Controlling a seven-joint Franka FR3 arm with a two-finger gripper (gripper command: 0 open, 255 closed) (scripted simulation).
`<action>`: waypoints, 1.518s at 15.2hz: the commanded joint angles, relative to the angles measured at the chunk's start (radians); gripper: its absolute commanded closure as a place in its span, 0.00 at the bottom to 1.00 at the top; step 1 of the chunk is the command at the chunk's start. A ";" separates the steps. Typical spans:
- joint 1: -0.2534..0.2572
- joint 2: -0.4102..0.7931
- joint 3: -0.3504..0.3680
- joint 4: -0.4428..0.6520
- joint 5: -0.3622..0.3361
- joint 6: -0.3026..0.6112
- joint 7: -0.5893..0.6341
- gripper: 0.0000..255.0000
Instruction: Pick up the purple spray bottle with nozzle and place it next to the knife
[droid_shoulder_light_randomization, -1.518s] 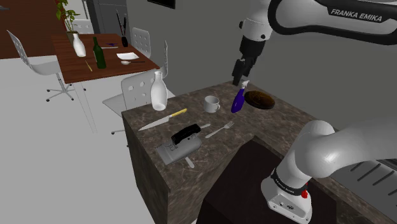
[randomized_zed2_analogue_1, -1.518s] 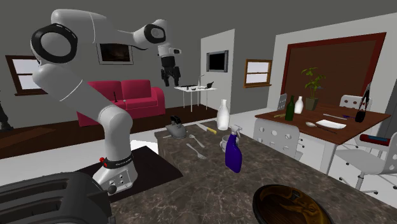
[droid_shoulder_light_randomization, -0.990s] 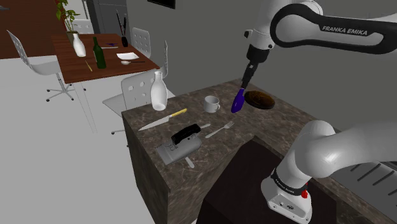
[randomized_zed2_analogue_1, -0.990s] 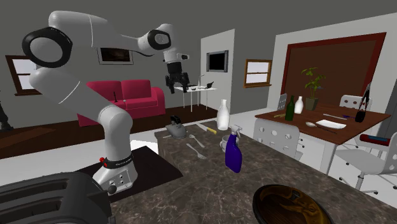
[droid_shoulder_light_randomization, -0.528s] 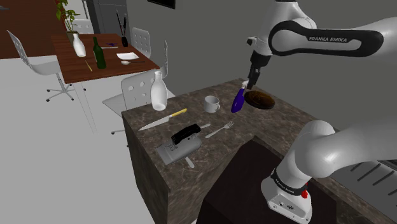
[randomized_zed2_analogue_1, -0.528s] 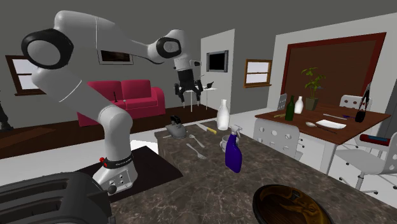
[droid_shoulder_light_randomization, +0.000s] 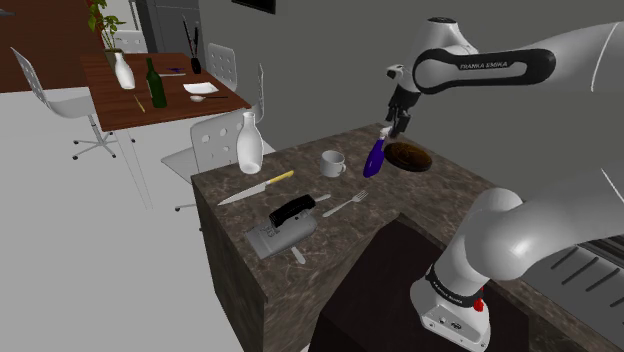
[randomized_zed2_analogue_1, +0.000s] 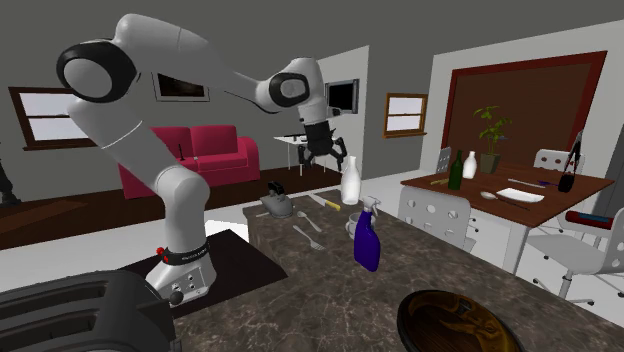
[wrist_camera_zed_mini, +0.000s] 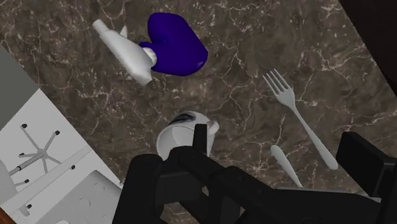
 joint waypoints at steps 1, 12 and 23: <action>0.020 0.050 -0.064 0.017 -0.007 0.057 -0.095 0.00; 0.192 0.379 -0.365 0.174 0.171 0.281 -0.531 0.00; 0.211 0.442 -0.400 0.156 0.227 0.348 -0.571 0.00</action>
